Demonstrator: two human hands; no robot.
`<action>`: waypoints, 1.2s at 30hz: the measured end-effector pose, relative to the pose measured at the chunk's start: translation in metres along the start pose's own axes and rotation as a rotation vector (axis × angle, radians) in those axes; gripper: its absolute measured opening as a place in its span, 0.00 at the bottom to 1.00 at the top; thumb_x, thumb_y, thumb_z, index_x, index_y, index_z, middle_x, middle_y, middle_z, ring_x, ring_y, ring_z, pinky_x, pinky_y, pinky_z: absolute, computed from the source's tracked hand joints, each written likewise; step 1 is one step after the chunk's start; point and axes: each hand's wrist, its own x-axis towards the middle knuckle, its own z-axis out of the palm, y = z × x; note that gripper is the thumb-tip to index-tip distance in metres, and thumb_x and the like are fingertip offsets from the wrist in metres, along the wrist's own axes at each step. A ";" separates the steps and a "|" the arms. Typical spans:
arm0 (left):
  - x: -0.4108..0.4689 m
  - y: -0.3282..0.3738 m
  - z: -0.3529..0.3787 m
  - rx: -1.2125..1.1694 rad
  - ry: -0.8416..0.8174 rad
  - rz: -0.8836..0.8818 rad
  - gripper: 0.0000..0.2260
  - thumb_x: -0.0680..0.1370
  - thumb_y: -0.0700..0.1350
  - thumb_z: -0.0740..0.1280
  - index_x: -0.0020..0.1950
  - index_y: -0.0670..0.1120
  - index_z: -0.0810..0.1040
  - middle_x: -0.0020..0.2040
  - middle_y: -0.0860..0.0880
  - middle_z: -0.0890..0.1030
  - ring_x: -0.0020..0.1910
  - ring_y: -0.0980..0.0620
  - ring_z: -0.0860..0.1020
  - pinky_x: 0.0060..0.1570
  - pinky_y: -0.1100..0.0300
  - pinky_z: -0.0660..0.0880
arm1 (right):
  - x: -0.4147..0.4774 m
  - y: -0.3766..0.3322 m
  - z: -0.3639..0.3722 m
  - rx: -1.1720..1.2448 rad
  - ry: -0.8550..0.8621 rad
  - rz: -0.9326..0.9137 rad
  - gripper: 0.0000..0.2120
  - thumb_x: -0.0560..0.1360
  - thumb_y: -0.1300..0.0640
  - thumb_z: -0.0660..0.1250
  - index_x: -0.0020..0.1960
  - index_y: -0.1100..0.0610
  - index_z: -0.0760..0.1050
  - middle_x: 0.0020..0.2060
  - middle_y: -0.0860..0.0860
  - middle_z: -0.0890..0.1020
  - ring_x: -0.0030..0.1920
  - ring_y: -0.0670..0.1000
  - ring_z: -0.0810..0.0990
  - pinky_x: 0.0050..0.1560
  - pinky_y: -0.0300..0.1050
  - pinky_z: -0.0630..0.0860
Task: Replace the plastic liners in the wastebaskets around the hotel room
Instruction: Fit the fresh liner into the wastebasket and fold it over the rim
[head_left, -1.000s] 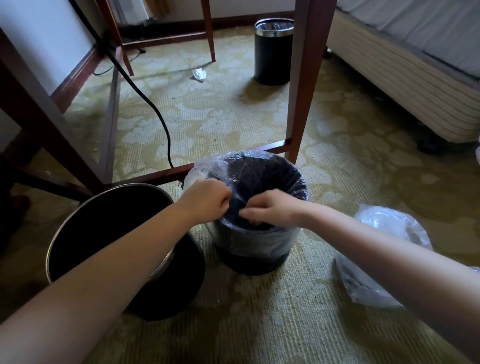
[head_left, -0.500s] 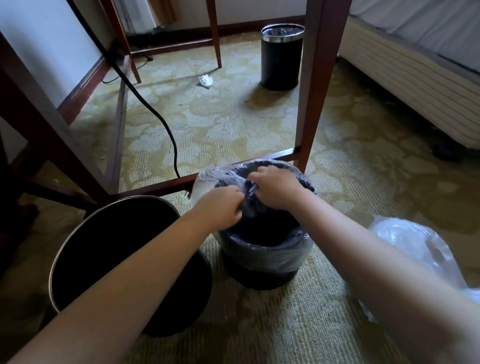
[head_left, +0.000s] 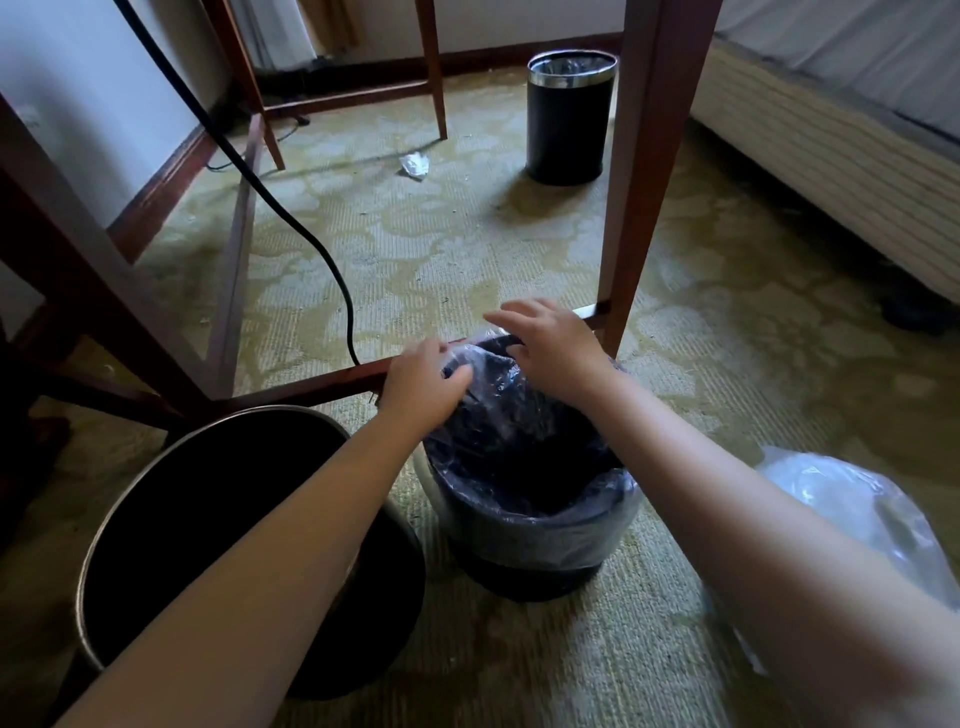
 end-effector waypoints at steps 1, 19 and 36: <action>-0.003 0.000 0.001 -0.150 -0.115 -0.080 0.16 0.77 0.48 0.65 0.63 0.46 0.71 0.53 0.49 0.77 0.48 0.52 0.75 0.48 0.56 0.72 | 0.003 -0.001 0.004 -0.019 -0.085 0.001 0.26 0.76 0.63 0.62 0.72 0.49 0.68 0.67 0.50 0.74 0.65 0.54 0.72 0.55 0.50 0.72; -0.010 -0.004 0.017 0.014 -0.043 -0.047 0.15 0.78 0.47 0.63 0.63 0.43 0.69 0.45 0.47 0.77 0.39 0.49 0.76 0.36 0.54 0.71 | -0.014 0.011 0.004 -0.138 -0.128 0.425 0.13 0.76 0.53 0.62 0.56 0.59 0.68 0.53 0.55 0.76 0.55 0.58 0.75 0.44 0.47 0.65; -0.006 -0.009 0.019 0.124 -0.058 0.120 0.25 0.79 0.48 0.62 0.75 0.50 0.59 0.68 0.48 0.71 0.56 0.48 0.75 0.48 0.57 0.70 | -0.002 0.018 0.012 -0.072 -0.208 0.243 0.13 0.75 0.57 0.63 0.59 0.57 0.69 0.56 0.53 0.76 0.56 0.58 0.75 0.43 0.47 0.65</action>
